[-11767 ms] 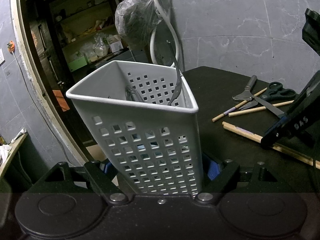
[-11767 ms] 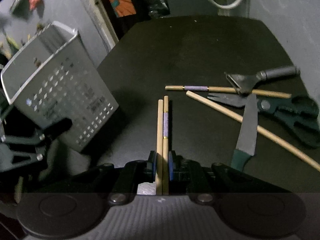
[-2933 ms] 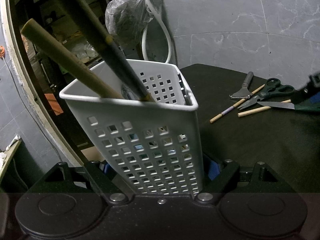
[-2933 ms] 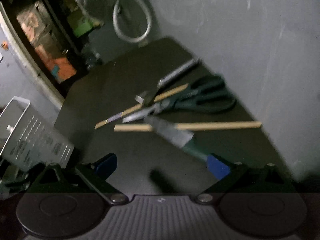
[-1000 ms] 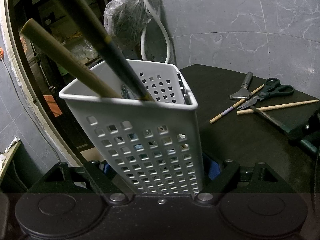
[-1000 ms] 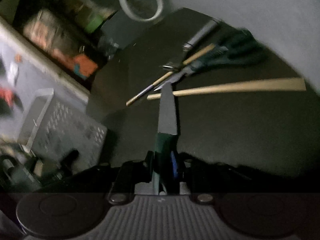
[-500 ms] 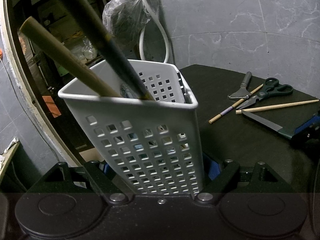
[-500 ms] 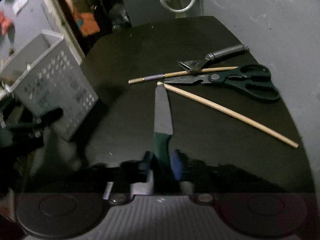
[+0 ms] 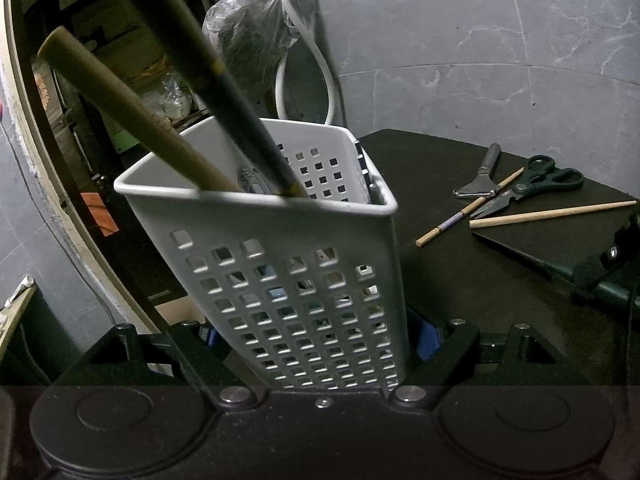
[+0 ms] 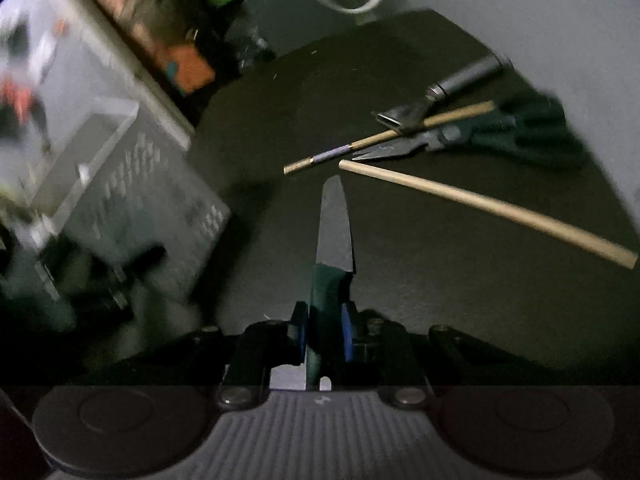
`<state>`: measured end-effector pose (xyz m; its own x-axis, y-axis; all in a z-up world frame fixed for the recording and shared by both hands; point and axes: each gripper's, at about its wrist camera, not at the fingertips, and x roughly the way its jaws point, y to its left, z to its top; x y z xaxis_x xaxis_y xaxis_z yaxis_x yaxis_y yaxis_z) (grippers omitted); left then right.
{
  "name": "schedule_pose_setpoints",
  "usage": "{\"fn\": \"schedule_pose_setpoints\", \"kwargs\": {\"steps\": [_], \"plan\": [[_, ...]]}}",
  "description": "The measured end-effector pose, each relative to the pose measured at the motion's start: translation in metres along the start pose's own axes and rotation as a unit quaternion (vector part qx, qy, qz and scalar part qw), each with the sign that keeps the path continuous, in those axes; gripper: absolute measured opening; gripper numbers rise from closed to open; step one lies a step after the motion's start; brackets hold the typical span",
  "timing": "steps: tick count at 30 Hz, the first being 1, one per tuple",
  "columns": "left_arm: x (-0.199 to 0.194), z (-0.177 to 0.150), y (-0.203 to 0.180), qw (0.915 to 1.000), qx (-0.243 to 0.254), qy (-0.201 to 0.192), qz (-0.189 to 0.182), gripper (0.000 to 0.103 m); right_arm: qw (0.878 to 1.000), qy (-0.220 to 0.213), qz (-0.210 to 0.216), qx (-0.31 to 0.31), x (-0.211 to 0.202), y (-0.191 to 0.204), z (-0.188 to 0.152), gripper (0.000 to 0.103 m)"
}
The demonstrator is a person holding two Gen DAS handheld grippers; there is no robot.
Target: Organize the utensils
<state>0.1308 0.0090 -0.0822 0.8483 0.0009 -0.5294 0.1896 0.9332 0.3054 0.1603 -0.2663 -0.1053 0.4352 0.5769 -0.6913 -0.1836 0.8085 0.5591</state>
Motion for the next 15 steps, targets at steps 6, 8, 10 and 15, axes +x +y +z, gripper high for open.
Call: {"fn": "schedule_pose_setpoints", "kwargs": {"steps": [6,8,10,15], "plan": [[0.000,0.000,0.000,1.0000,0.000,0.000,0.000,0.086,0.989,-0.011,0.086,0.122,-0.005,-0.028,0.001,0.019],[0.000,0.000,0.000,1.0000,0.000,0.000,0.000,0.086,0.986,-0.012,0.098,0.136,-0.005,-0.030,0.001,0.019],[0.000,0.000,0.000,1.0000,0.000,0.000,0.000,0.086,0.985,-0.012,0.102,0.136,-0.006,-0.029,0.001,0.019],[0.000,0.000,0.000,1.0000,0.000,0.000,0.000,0.086,0.984,-0.013,0.109,0.138,-0.008,-0.025,0.000,0.019]]}}
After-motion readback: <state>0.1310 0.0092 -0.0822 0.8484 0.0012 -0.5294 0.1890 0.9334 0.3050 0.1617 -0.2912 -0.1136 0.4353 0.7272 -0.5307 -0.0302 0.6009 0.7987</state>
